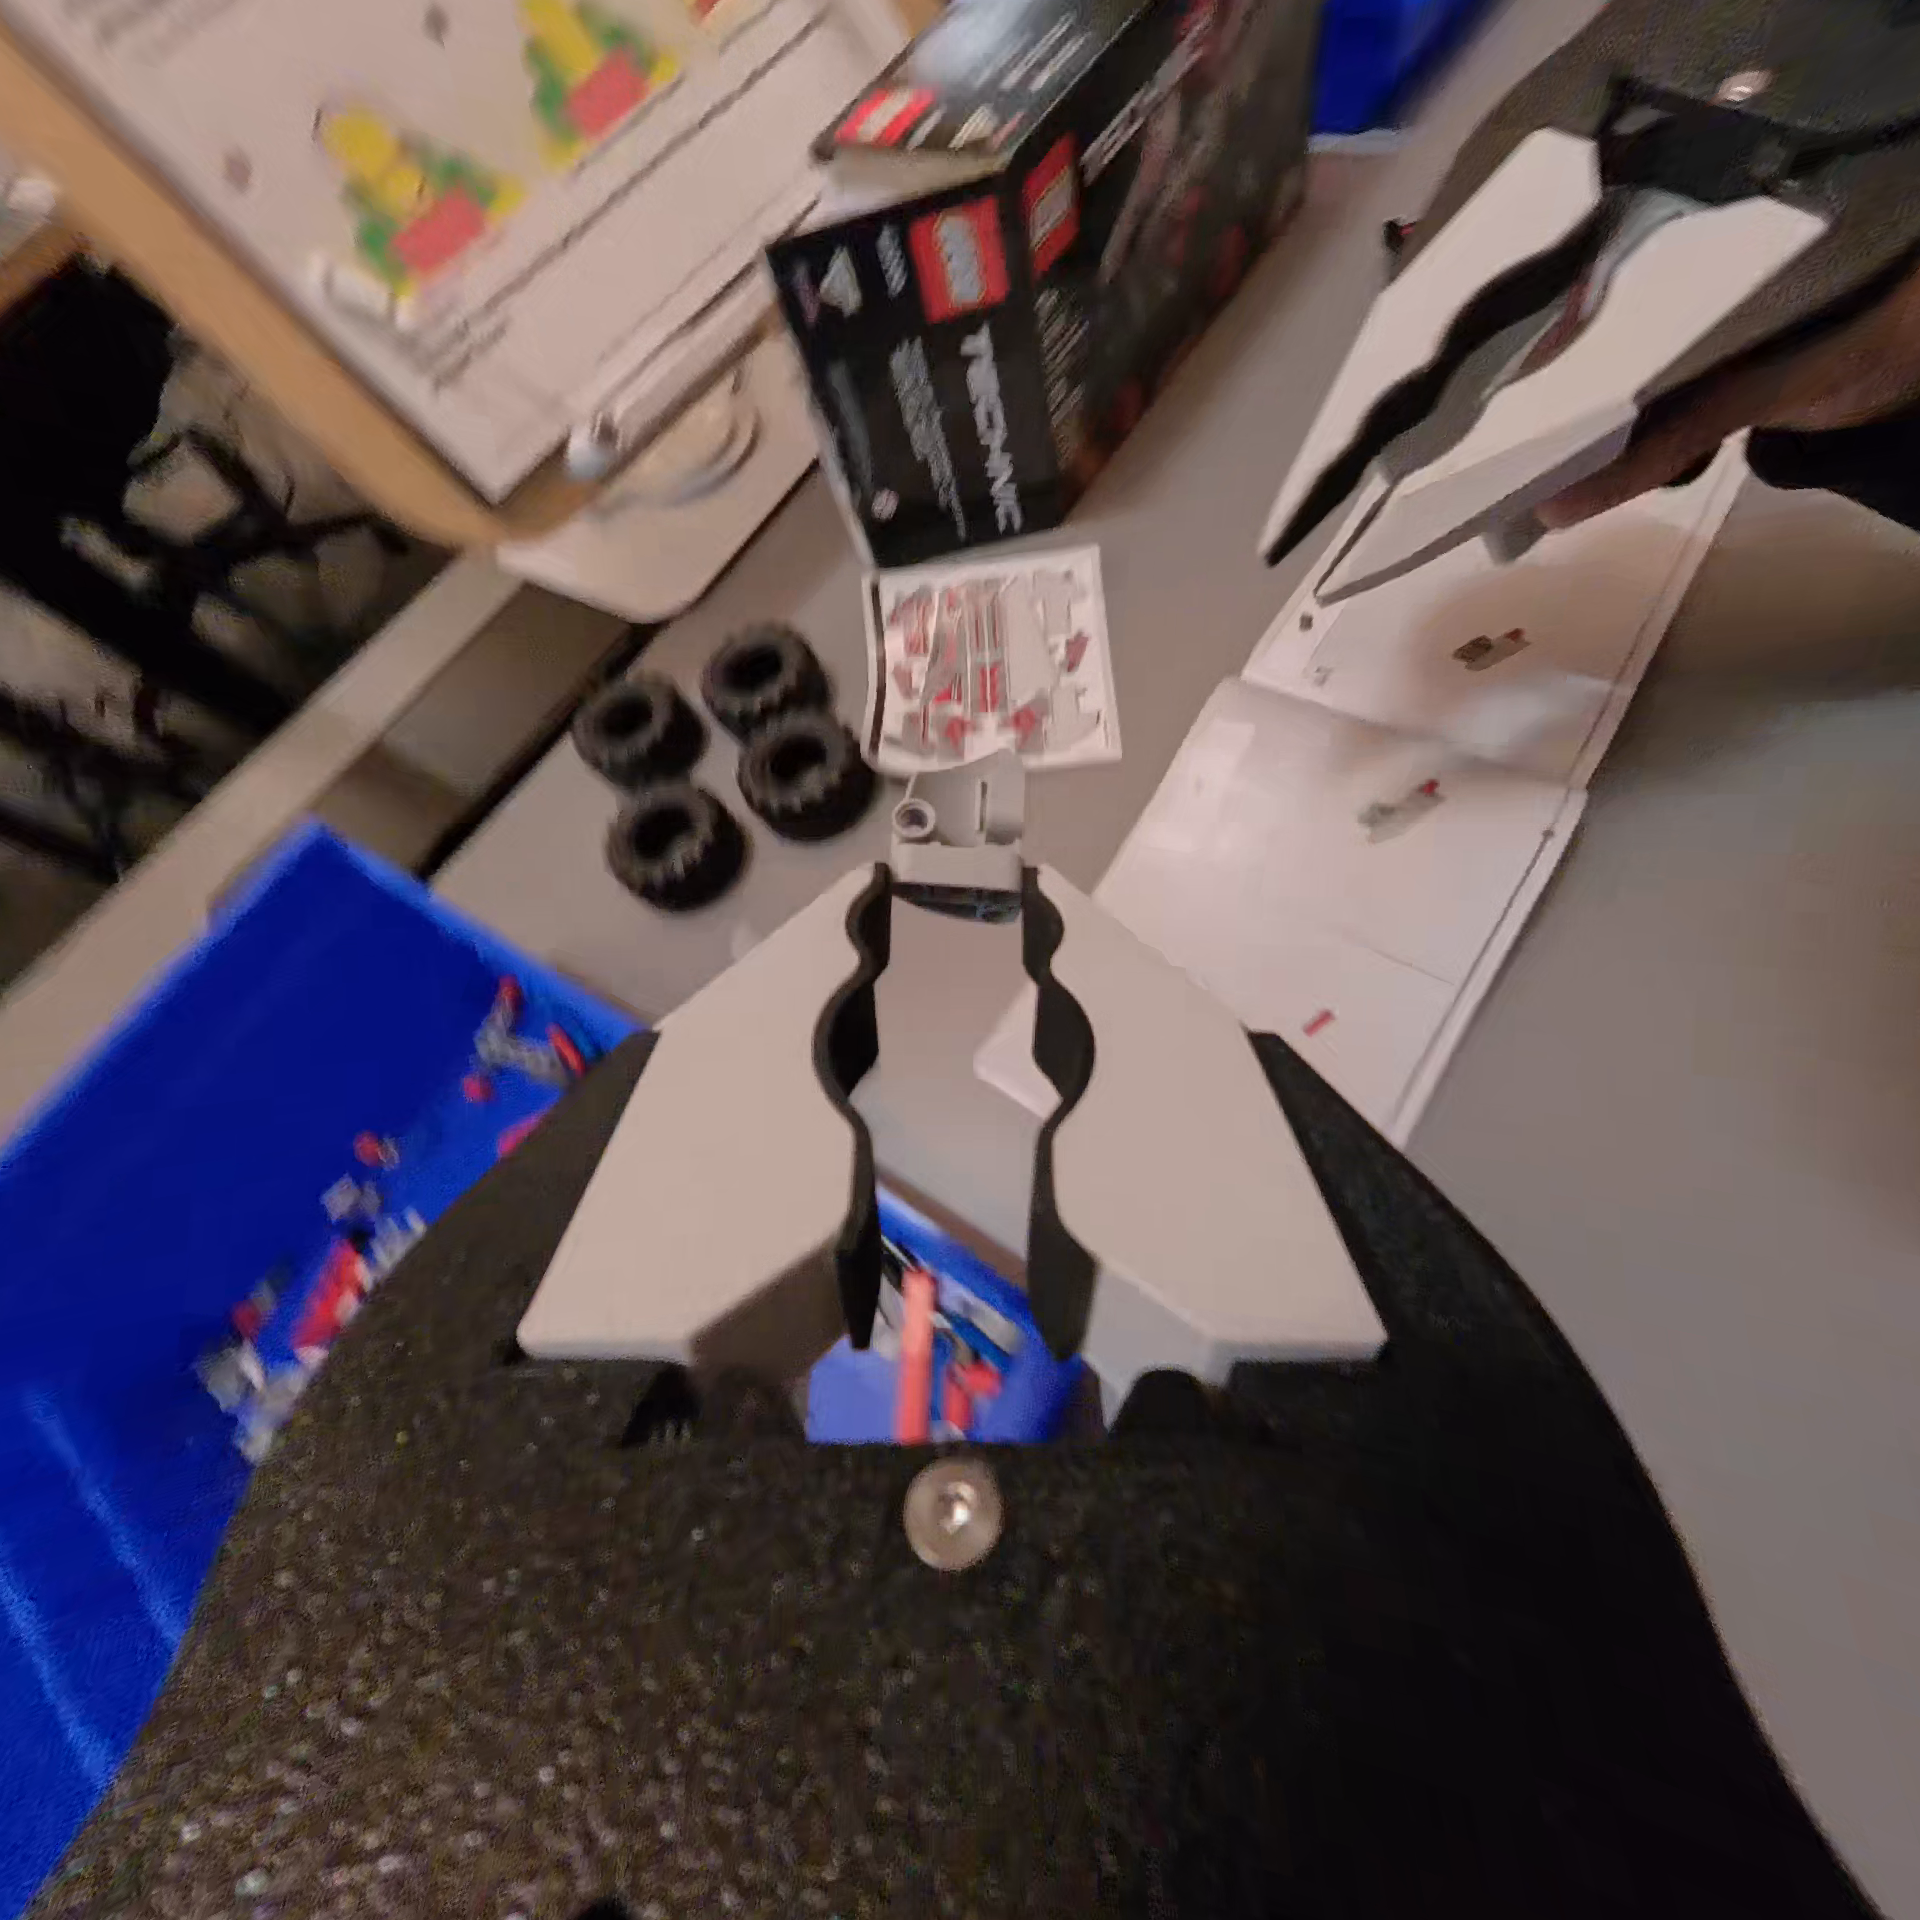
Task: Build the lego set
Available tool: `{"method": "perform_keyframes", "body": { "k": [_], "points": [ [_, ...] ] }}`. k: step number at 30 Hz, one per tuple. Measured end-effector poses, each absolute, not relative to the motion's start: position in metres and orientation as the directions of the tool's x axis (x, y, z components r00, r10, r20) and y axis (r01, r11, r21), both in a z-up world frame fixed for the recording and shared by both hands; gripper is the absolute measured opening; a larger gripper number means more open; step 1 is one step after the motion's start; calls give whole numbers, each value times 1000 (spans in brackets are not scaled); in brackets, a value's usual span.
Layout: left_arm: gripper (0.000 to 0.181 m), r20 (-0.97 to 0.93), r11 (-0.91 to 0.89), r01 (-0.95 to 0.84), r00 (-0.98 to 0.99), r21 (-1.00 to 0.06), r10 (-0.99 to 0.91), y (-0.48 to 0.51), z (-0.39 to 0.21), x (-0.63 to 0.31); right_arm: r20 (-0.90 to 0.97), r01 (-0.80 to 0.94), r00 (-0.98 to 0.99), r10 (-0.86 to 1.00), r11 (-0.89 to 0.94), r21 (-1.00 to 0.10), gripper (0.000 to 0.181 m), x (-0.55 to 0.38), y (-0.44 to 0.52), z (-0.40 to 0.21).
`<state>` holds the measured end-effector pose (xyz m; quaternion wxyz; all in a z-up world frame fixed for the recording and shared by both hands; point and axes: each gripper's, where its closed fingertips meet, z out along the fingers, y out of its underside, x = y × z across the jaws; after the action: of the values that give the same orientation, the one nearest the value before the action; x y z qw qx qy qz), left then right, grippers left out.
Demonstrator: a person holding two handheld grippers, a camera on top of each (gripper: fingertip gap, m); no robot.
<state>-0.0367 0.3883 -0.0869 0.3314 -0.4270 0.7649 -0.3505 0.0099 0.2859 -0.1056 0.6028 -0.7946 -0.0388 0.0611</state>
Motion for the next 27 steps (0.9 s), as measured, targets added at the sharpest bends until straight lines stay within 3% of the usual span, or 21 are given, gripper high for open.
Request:
{"method": "perform_keyframes", "body": {
  "k": [2,4,10,13,18,27],
  "points": [
    [22,-107,281,-475,-359,-834,-927,385,-110,-67,174,219,974,143,-424,-879,1,14,274,-142],
    [23,-19,170,-503,-292,-848,-956,377,-131,-93,286,341,940,186,-499,-797,0,14,268,-169],
    [23,135,-6,-562,-189,-827,-973,342,-177,-137,311,442,893,325,-504,-742,0,-5,267,-204],
    [23,120,5,-632,-155,-775,-981,338,-201,-145,333,510,857,393,-548,-664,0,-10,264,-224],
    [22,42,139,-697,-236,-703,-971,334,-225,-154,418,602,795,439,-496,-625,0,-18,271,-227],
    [25,82,134,-667,-282,-733,-956,332,-230,-163,419,619,780,465,-473,-627,0,-24,273,-227]
  ]
}}
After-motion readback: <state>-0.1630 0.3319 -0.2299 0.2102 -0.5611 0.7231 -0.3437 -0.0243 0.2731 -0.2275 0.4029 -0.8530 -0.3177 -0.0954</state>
